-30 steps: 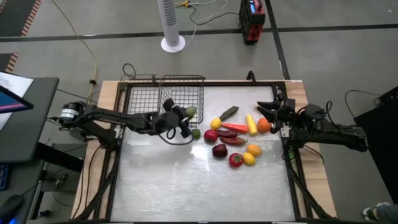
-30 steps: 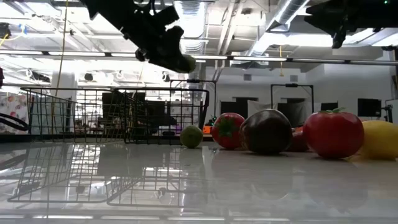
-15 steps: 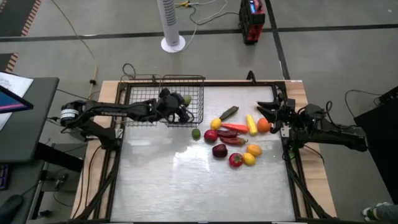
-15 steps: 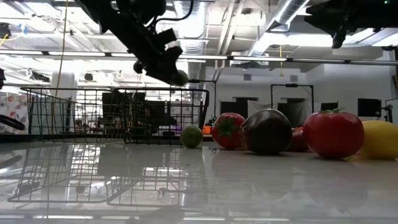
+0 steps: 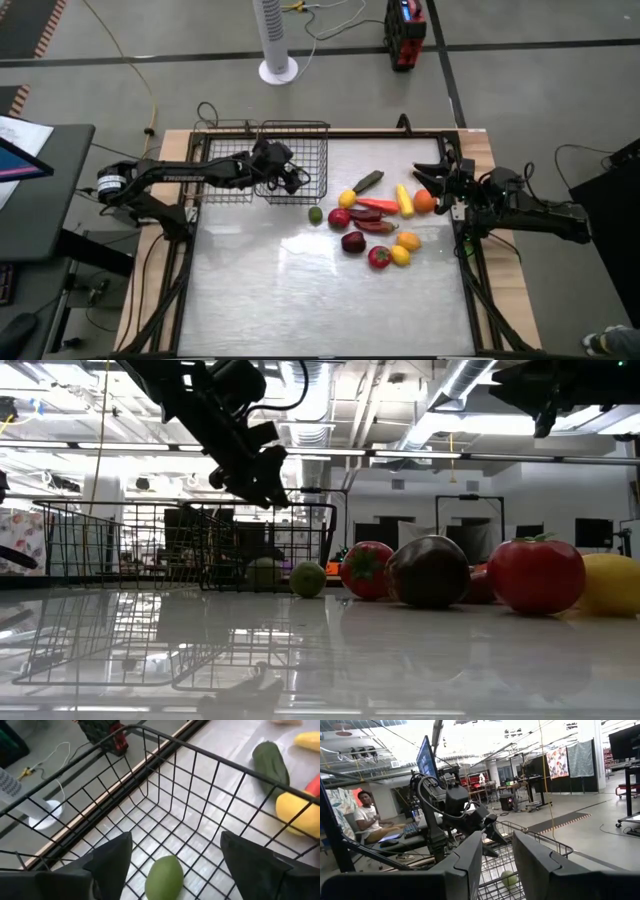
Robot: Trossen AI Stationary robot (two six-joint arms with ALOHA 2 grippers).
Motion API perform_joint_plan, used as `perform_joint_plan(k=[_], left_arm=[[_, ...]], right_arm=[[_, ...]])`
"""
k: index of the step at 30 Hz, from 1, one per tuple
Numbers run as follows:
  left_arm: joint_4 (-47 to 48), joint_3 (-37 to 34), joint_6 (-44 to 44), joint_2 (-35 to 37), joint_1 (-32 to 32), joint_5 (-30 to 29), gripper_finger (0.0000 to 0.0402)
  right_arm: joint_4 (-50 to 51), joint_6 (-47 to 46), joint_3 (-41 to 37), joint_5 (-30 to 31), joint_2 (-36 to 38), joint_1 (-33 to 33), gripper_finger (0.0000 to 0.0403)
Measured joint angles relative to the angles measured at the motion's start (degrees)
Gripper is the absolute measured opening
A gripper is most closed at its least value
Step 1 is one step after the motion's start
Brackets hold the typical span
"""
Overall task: Sort produce into baskets
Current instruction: Put the red apple into the right wire basket
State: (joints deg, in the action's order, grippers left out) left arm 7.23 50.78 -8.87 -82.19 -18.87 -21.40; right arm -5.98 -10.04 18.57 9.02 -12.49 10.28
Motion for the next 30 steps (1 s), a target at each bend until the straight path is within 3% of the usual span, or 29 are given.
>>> perform_joint_plan(k=[8, 15, 25, 30], left_arm=[[3.8, 3.2, 2.8, 0.1, 0.3, 0.2, 0.0306], [2.4, 5.8, 6.8, 0.2, 5.3, 0.0, 0.0307], [0.7, 5.8, 1.7, -0.2, 24.6, -0.9, 0.0307], [1.0, 5.2, -9.5, -0.4, 34.8, -2.1, 0.0307]], right_arm=[[0.0, 0.0, 0.0, 0.0, 0.0, 0.0, 0.0139], [0.0, 0.0, 0.0, 0.0, 0.0, 0.0, 0.0139], [0.5, 0.0, 0.0, 0.0, 0.0, -0.1, 0.0139], [-0.3, 0.0, 0.0, 0.0, 0.0, 0.0, 0.0139]])
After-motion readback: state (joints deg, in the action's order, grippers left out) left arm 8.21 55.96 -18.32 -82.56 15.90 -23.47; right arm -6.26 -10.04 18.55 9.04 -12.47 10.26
